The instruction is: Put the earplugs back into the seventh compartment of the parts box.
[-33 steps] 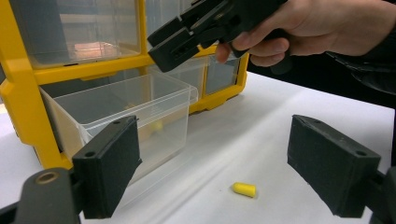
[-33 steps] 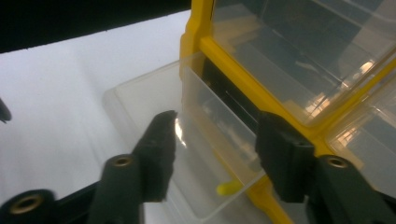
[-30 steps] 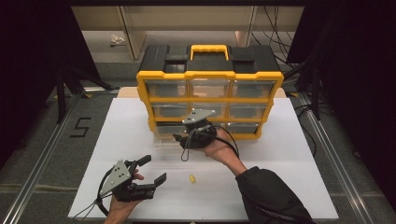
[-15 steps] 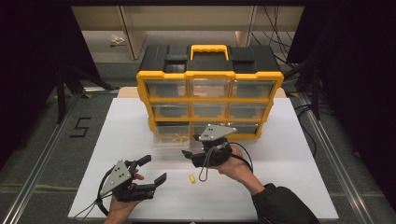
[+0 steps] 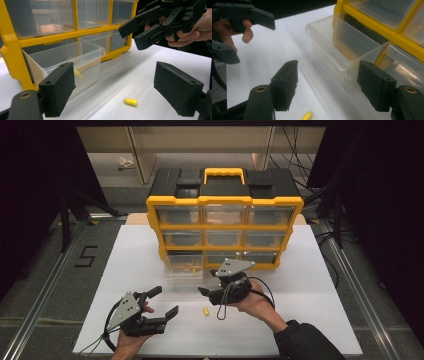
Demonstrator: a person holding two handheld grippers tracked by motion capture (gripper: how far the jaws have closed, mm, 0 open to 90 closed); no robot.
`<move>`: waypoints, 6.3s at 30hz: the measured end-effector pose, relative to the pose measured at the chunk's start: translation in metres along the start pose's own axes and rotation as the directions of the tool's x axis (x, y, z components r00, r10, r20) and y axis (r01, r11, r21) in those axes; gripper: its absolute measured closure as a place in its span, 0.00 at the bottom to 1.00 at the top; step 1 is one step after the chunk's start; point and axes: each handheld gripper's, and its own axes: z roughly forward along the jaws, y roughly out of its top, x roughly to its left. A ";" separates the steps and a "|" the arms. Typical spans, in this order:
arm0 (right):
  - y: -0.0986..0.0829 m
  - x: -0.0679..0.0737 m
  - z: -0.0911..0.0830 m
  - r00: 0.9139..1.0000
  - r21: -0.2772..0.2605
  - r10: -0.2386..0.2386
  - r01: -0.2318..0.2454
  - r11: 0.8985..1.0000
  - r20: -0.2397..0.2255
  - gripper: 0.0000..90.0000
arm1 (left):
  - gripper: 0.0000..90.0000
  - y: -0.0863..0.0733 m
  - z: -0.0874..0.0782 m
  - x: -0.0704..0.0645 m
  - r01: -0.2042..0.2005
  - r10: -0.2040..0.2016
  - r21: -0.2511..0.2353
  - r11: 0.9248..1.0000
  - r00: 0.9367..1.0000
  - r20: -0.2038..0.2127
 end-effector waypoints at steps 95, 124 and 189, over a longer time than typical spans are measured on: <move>-0.036 0.009 0.039 0.995 0.214 -0.078 0.091 0.973 -0.066 0.90 | 0.19 -0.001 -0.005 -0.001 -0.006 0.006 0.004 1.000 1.000 -0.020; -0.020 0.003 0.020 0.997 0.066 -0.081 0.082 0.994 -0.013 0.89 | 0.19 -0.001 -0.006 -0.002 -0.014 0.014 0.003 1.000 1.000 -0.022; 0.047 -0.029 0.071 0.994 0.064 -0.071 0.066 0.996 0.081 0.80 | 0.19 -0.001 0.001 0.000 -0.018 0.018 0.014 1.000 1.000 -0.012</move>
